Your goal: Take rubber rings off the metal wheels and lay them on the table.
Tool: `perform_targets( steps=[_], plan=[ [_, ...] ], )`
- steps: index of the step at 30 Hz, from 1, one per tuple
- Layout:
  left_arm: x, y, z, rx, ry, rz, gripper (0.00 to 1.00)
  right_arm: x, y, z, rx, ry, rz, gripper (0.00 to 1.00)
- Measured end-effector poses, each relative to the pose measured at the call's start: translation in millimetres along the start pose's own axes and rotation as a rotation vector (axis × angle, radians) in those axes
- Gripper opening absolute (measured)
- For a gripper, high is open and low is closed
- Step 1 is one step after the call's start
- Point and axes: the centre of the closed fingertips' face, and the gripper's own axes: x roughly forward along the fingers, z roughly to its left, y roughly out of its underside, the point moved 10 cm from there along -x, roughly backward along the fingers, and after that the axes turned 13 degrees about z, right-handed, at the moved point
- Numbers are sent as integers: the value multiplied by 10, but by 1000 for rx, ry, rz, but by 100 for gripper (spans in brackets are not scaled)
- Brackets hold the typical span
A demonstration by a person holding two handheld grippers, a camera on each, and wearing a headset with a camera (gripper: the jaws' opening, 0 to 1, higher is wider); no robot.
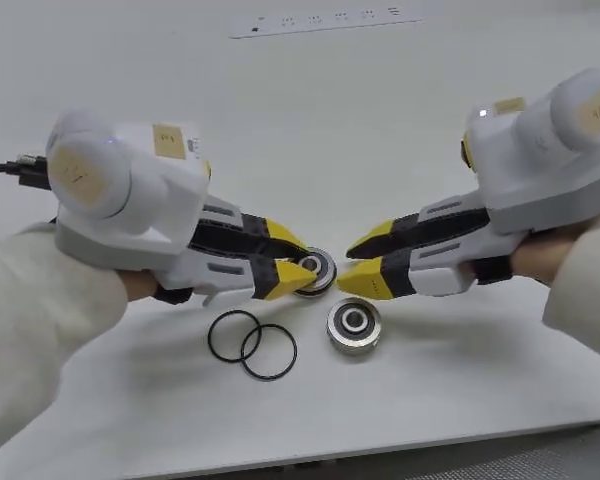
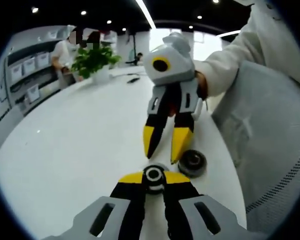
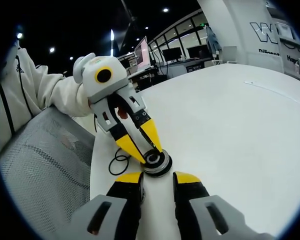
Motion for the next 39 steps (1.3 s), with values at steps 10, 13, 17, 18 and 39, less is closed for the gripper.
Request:
perform_targets(
  steps=[10,13,17,18,39],
  plan=[
    [82,-59,21,20,14,-3,14,29,35,-28,-62,36,40,17],
    [98,-71,33,21,14,-3,14,20,32,-27,-84,42,36,17],
    [115,-79,47,17,11,-6,14,6,29,-14,-155,68,37,14],
    [116,-80,50,17,12,-6,14,9,29,1,-159,65,35,14],
    [128,-84,34,24,14,-13,14,92,19,-17,-214,91,20,24]
  ],
)
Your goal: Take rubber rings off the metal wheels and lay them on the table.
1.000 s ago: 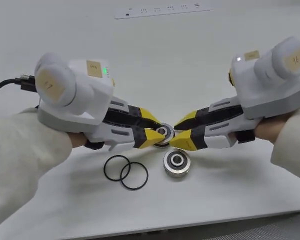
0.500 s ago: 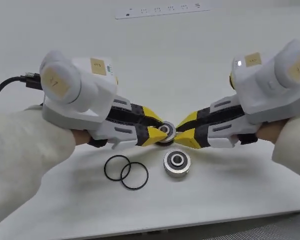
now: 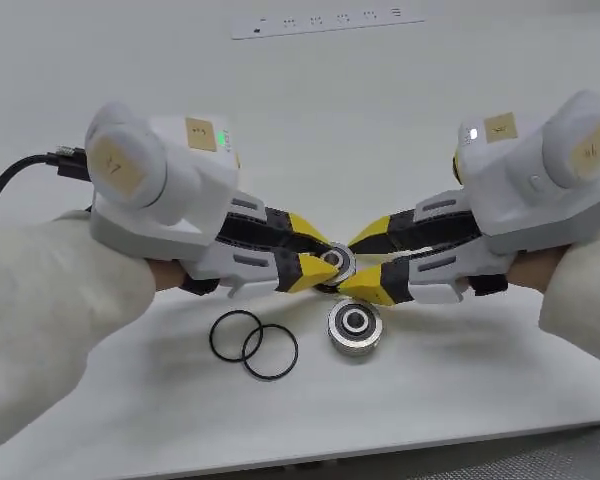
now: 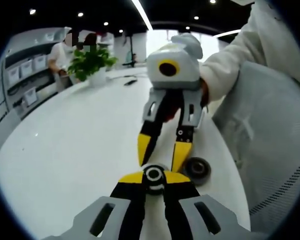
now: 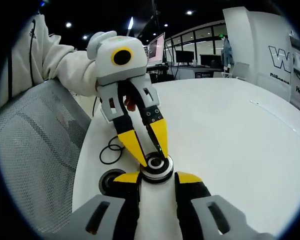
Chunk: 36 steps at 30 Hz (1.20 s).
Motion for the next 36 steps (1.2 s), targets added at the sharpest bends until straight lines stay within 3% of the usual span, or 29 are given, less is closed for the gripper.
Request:
perform_targets(
  steps=[20,36],
  plan=[
    [-1,3,-9,-8,-3,-3,14,-83,44,-22,-38,8,29,8],
    [1,-1,-16,-27,-8,-2,13,-101,33,-14,-35,35,50,2]
  ],
)
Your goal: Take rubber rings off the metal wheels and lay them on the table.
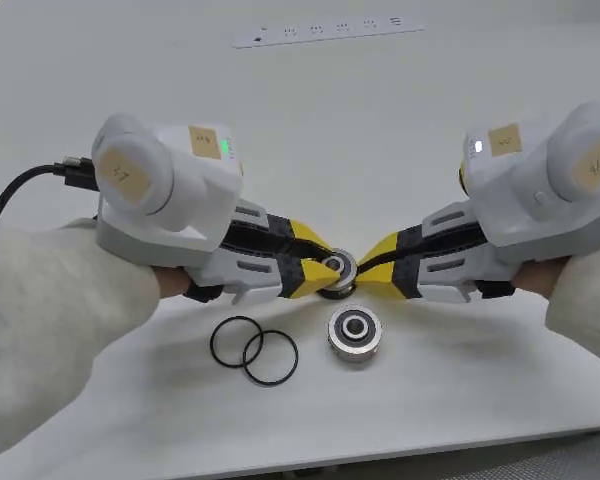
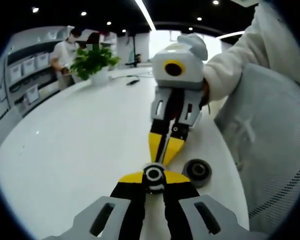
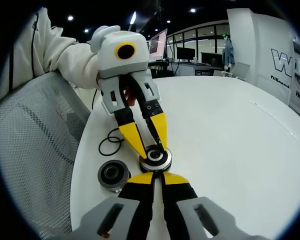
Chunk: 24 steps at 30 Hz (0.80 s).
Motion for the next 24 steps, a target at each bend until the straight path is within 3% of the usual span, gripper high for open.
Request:
perform_targets(
  steps=[13,24],
  plan=[
    [2,6,-17,4,-18,-7,13,-13,-27,3,10,53,40,0],
    [3,8,-22,-3,-22,-13,13,-20,-24,-13,67,47,42,0]
  ],
)
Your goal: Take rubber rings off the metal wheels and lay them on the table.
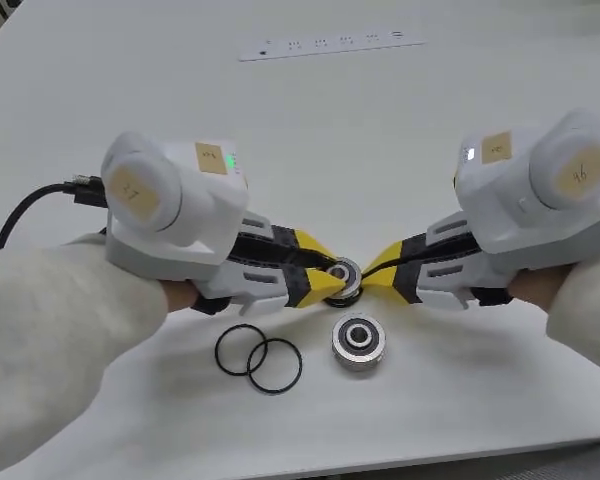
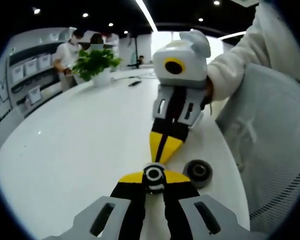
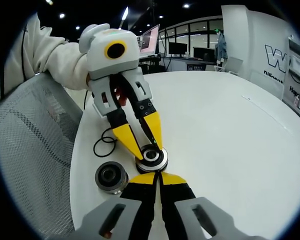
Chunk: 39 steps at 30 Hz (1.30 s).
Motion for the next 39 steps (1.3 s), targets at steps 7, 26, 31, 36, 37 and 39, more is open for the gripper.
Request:
perform_targets(
  steps=[7,26,31,36,37,39],
  plan=[
    [1,1,1,0,-1,-1,13,-10,-5,13,18,0,2,0],
    [1,-1,-7,7,-8,2,13,-47,-12,23,41,9,-5,0],
    [-4,0,-6,6,-12,0,13,-70,-13,16,53,16,-18,0],
    [-7,1,-9,5,-12,-1,13,-70,17,5,136,-19,-44,0],
    [-7,1,-9,5,-13,-1,13,-66,26,-4,163,-30,-53,0],
    [-8,2,-11,4,-13,-2,13,-64,45,-24,232,-60,-74,0]
  ],
)
